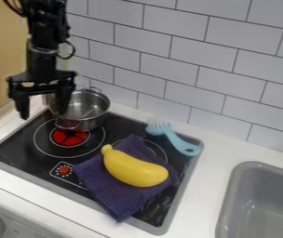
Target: Move the gray pan forward
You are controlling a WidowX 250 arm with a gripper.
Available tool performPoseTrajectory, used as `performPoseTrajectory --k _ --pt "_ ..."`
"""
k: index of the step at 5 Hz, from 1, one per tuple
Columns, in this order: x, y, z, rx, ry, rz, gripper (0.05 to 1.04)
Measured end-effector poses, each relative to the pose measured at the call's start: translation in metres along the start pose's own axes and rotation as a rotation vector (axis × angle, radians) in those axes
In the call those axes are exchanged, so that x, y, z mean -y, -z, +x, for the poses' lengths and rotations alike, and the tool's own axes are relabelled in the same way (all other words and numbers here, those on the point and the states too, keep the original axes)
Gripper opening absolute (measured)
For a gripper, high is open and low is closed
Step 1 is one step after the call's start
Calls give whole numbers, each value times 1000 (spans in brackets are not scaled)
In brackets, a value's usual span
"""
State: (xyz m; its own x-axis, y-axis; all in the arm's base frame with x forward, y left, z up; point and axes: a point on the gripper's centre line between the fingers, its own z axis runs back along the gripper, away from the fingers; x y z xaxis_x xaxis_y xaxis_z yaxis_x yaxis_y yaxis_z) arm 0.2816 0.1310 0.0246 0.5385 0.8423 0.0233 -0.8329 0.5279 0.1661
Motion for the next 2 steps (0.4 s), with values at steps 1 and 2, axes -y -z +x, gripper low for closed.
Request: performPoseTrajectory --k 1,2 --pt "8 13 2 -35 13 -25 943" --pt "14 14 4 -28 18 -61 635"
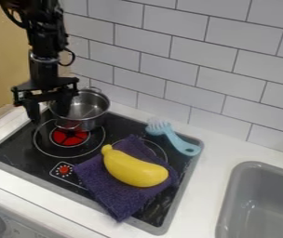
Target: Move the gray pan forward
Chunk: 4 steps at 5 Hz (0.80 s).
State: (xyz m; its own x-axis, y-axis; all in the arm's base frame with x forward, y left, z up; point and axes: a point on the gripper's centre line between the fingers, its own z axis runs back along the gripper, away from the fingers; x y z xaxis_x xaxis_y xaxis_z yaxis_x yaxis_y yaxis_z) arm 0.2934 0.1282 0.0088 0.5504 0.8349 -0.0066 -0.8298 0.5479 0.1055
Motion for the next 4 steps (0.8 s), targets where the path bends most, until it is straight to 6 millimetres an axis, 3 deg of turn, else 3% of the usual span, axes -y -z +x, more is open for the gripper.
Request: performPoseTrajectory --k 1,2,3,4 --pt "2 3 -4 -8 -3 -23 334" --pt "6 -3 -7 -18 4 -72 136" --pt "5 -12 -4 7 -4 -86 65" --pt "1 -23 -7 -7 -48 -133 58"
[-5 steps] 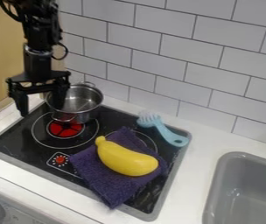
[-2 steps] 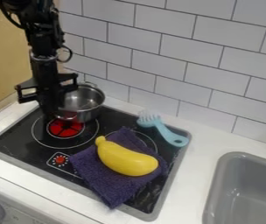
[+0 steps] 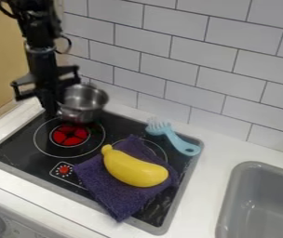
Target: Move the gray pan forward
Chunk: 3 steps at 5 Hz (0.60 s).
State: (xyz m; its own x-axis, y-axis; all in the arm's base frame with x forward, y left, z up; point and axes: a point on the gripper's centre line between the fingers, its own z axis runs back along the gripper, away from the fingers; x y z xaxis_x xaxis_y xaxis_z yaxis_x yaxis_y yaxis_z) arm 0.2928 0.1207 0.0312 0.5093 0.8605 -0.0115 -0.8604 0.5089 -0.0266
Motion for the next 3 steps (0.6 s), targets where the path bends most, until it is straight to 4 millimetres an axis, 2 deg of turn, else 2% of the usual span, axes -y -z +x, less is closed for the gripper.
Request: performPoseTrajectory --k 1,3 --pt "-6 -13 -4 23 -21 -15 57" --pt "-51 -15 -26 31 -91 -7 57"
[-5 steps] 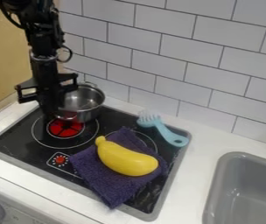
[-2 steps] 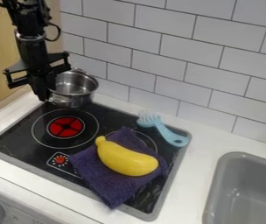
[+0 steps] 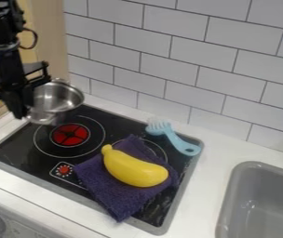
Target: Move the gray pan forward
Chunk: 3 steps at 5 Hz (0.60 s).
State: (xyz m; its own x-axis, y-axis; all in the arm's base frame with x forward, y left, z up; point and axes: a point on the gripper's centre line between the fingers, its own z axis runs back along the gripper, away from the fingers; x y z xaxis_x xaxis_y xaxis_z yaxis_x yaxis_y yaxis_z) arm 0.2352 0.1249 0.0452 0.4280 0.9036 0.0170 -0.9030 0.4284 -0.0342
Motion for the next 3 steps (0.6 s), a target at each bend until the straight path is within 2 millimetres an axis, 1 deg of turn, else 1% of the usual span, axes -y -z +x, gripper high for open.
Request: performPoseTrajectory --k 1,2,3 --pt "-18 7 -16 -15 -14 21 57" --pt "-30 19 -25 -22 -63 37 55" --pt "-35 28 -36 -17 -286 17 54"
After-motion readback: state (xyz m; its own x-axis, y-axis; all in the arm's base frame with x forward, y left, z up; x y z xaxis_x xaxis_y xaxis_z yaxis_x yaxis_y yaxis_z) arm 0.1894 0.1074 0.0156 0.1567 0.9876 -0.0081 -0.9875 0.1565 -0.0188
